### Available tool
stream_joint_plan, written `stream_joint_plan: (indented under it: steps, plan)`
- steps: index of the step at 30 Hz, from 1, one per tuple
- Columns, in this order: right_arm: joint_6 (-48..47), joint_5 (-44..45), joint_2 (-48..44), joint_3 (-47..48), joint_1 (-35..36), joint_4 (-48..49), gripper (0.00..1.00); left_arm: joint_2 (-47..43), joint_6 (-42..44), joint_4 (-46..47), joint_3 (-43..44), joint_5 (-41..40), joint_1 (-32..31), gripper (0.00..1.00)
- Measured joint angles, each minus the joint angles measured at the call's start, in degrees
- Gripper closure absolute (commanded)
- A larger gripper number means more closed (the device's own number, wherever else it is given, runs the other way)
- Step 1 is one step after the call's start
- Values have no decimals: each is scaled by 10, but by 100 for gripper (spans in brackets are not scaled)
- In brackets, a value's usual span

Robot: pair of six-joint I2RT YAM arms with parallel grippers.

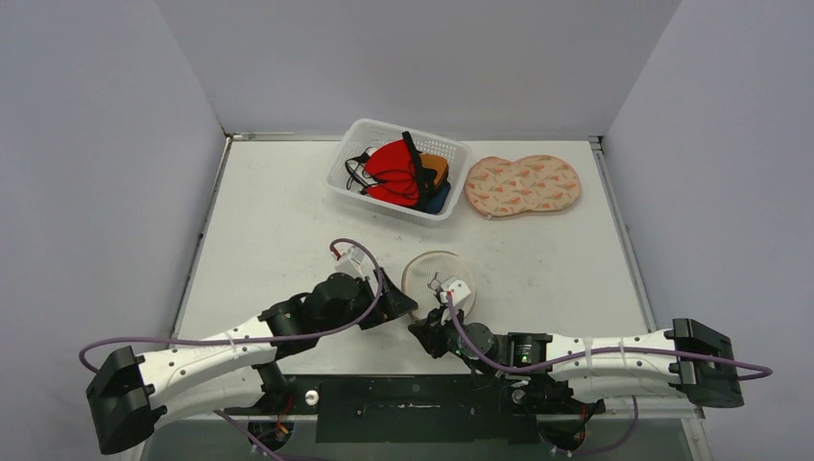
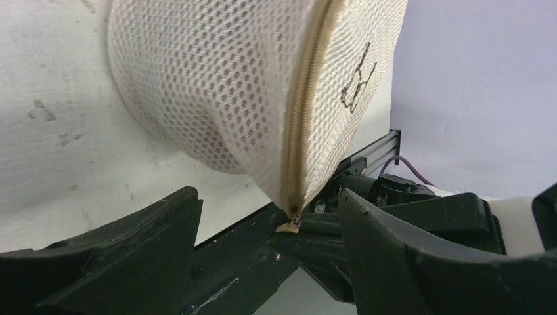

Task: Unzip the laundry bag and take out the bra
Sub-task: Unzip the laundry bag at the center of the board.

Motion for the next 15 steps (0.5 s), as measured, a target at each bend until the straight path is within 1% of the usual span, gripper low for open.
stream_joint_plan:
  steps: [2, 6, 11, 14, 15]
  plan:
    - [-1, 0, 0, 0, 0, 0, 95, 32, 1, 5, 20, -11, -13, 36]
    - [-1, 0, 0, 0, 0, 0, 95, 78, 1, 29, 42, -23, -19, 60]
    - [-1, 0, -7, 0, 0, -5, 95, 85, -4, 40, 42, -38, -19, 88]
    - [-1, 1, -18, 0, 0, -7, 95, 77, -6, 42, 40, -47, -19, 99]
    - [-1, 1, -23, 0, 0, -7, 95, 73, -6, 42, 39, -48, -19, 100]
